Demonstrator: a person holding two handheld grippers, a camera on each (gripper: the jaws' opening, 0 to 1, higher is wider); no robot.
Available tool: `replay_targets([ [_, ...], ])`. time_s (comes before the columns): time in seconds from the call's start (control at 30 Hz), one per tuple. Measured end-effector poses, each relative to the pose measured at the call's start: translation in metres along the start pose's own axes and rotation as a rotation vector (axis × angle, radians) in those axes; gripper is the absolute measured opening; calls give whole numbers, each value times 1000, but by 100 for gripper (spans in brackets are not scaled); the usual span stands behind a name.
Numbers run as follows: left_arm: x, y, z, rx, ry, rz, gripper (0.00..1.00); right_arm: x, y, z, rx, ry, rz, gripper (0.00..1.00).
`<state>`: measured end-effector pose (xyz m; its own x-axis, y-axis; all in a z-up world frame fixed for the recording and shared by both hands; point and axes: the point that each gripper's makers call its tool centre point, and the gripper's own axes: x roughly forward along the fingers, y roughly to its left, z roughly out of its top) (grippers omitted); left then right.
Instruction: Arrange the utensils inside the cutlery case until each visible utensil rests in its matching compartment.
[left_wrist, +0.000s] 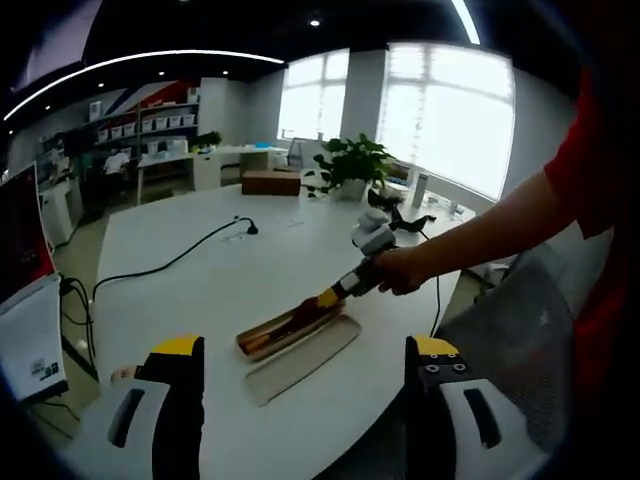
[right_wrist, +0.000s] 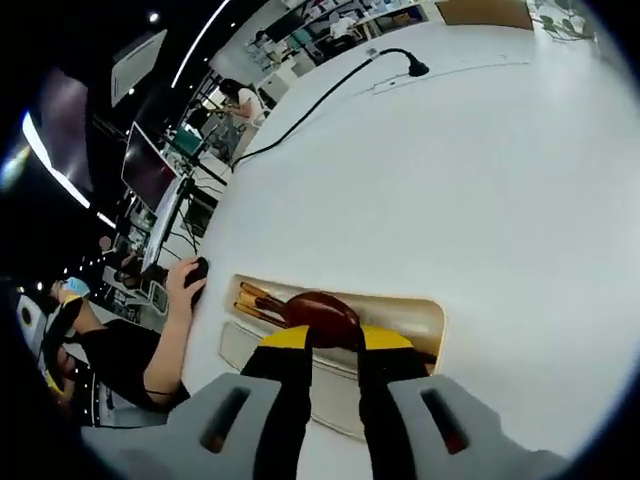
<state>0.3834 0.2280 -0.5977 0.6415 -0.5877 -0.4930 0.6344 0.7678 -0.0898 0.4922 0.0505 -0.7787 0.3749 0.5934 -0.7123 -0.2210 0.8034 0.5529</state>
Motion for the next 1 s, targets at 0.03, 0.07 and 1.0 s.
replay_targets([
  [0.03, 0, 0, 0, 2, 1, 0, 84, -1, -5, -1, -43, 13, -21, 16],
  [0.07, 1, 0, 0, 4, 2, -2, 84, -2, -7, -1, -58, 10, -33, 17],
  [1.0, 73, 43, -91, 55, 188, -24, 75, -51, -13, -7, -751, 57, -110, 34],
])
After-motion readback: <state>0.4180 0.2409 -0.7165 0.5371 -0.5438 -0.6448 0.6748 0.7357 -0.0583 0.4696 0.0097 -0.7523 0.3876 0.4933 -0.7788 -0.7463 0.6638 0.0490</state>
